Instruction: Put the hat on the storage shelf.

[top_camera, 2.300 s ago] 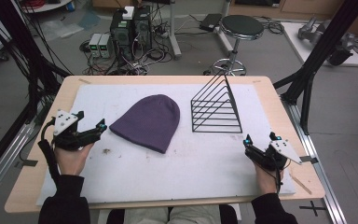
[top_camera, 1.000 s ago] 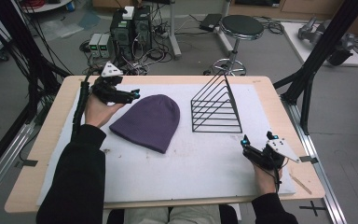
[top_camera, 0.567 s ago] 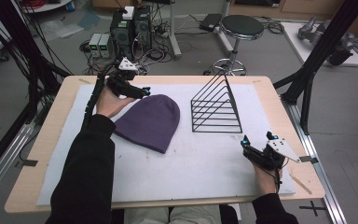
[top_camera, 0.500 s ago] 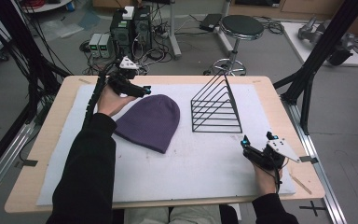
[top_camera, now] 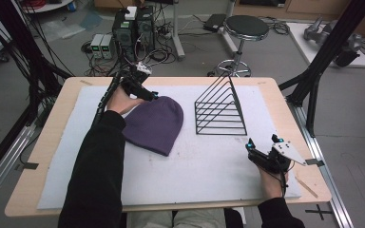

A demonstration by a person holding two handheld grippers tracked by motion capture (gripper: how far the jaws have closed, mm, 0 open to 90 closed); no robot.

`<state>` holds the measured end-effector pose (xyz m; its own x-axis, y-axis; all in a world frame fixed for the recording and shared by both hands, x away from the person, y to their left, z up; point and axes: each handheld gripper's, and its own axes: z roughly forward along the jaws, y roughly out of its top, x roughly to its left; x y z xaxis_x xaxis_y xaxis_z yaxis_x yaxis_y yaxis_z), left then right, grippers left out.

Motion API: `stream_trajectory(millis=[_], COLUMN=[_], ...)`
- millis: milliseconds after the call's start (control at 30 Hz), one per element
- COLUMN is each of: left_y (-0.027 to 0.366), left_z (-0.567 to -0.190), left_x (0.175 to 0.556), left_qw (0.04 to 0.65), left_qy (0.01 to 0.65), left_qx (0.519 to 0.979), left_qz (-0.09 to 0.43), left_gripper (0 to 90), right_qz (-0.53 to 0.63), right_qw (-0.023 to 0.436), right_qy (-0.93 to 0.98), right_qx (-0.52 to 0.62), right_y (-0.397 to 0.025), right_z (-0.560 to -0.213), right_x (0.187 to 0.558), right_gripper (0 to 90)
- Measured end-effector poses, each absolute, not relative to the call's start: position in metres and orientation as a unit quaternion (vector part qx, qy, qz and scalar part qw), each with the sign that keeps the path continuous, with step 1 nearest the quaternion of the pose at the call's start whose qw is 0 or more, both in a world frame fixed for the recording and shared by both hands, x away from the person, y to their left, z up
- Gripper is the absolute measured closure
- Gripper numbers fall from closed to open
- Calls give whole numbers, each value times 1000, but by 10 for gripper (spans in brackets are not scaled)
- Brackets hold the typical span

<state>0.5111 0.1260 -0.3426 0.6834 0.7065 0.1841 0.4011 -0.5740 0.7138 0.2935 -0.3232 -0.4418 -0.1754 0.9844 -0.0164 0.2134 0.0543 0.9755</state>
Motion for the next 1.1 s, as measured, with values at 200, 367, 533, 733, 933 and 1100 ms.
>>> stream_trajectory(millis=[200, 367, 533, 733, 933, 1100], left_y=[122, 126, 126, 123, 124, 127], left_z=[-357, -367, -380, -395, -413, -425], left_x=[521, 533, 541, 549, 557, 564], left_qw=[315, 300, 286, 276, 265, 270], left_qy=[327, 336, 340, 345, 361, 378], left_qx=[861, 866, 870, 876, 879, 876], left_qz=[227, 220, 213, 193, 165, 132], left_gripper=[196, 201, 205, 204, 214, 210], right_qz=[476, 478, 481, 481, 482, 479], right_qw=[402, 400, 396, 391, 390, 393], right_qy=[603, 606, 608, 612, 611, 612], right_qx=[498, 494, 493, 492, 492, 492], right_y=[-323, -322, -321, -320, -321, -322], right_z=[-442, -442, -443, -443, -443, -443], right_x=[294, 294, 295, 296, 295, 294], right_gripper=[105, 105, 105, 105, 105, 105])
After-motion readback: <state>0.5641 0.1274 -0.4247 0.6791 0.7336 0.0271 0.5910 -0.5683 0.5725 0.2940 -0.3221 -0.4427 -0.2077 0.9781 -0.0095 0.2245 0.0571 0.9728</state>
